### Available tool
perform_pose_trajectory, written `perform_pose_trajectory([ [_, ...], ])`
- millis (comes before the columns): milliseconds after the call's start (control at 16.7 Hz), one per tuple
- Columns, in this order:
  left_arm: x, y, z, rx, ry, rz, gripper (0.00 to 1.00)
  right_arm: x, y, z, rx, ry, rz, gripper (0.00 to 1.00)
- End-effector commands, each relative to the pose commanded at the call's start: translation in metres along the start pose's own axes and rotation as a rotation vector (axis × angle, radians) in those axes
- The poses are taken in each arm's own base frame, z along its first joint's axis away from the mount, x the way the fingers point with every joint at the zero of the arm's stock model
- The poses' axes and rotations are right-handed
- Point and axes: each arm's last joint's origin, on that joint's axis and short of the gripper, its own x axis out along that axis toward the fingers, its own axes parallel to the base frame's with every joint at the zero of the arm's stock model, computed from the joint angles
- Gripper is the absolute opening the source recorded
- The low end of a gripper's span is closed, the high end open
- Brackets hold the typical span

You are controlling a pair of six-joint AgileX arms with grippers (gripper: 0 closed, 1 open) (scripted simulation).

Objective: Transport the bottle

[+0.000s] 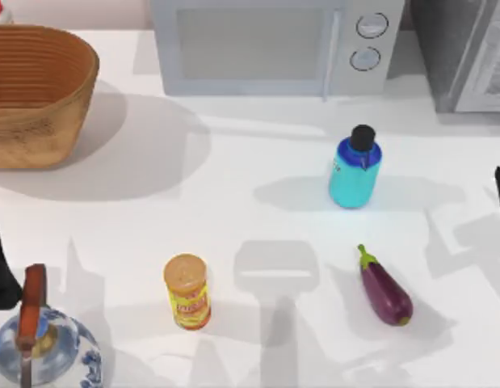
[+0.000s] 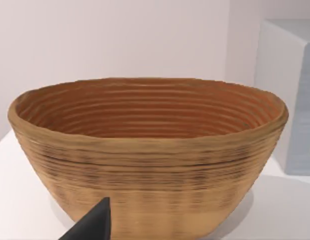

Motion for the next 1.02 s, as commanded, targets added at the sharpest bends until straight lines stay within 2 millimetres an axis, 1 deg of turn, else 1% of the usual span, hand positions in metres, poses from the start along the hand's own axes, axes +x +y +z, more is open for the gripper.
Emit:
perform_pose_trajectory([
  [180, 0.000, 0.000, 0.000, 0.000, 0.000, 0.000, 1.00, 0.034, -0.004, -0.012, 0.007, 0.028, 0.100, 1.00],
  [360, 0.000, 0.000, 0.000, 0.000, 0.000, 0.000, 1.00, 0.065, -0.006, -0.037, 0.015, 0.050, 0.197, 1.00],
  [480, 0.000, 0.000, 0.000, 0.000, 0.000, 0.000, 1.00, 0.080, -0.005, -0.055, 0.014, 0.053, 0.258, 1.00],
  [720, 0.000, 0.000, 0.000, 0.000, 0.000, 0.000, 1.00, 0.098, -0.002, -0.089, 0.000, 0.037, 0.365, 1.00],
  [900, 0.000, 0.000, 0.000, 0.000, 0.000, 0.000, 1.00, 0.103, 0.001, -0.110, -0.014, 0.027, 0.418, 1.00],
  [1020, 0.000, 0.000, 0.000, 0.000, 0.000, 0.000, 1.00, 0.104, 0.002, -0.118, -0.020, 0.024, 0.436, 1.00],
])
